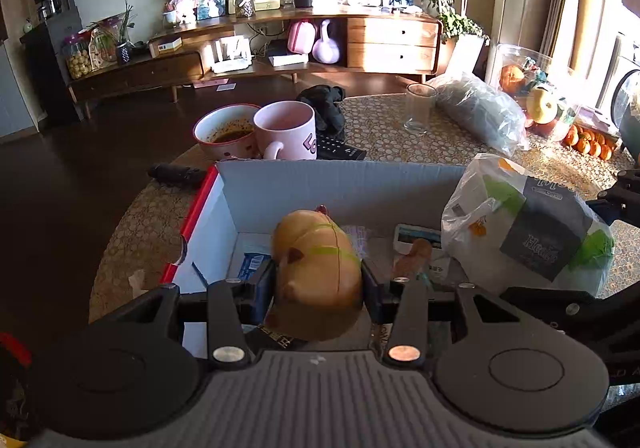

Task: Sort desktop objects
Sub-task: 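Carry the tan toy with the left tool while the right tool carries the white bag to the box, then release the tan toy in the box with the left tool while the right tool releases the white bag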

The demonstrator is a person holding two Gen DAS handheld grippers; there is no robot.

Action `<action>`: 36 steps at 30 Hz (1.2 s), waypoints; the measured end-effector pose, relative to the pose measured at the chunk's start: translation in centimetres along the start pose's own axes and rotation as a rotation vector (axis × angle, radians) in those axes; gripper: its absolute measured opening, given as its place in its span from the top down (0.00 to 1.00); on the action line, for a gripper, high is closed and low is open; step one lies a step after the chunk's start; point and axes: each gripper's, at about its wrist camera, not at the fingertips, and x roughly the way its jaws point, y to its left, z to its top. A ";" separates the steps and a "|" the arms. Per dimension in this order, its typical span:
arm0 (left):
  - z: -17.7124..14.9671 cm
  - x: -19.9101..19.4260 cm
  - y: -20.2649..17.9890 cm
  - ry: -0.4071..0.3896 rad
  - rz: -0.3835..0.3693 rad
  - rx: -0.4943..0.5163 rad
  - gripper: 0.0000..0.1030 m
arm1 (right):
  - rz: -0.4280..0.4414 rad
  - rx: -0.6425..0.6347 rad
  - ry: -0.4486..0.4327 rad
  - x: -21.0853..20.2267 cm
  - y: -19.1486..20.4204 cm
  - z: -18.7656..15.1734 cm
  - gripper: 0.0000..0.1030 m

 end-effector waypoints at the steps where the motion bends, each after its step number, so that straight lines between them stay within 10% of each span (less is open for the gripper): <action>1: 0.1 0.4 0.2 0.009 0.002 0.008 0.58 | 0.002 -0.004 0.005 0.4 0.1 0.1 0.32; 36: 0.7 10.8 2.3 0.231 -0.006 0.116 0.57 | 0.008 -0.079 0.125 9.8 2.5 0.7 0.32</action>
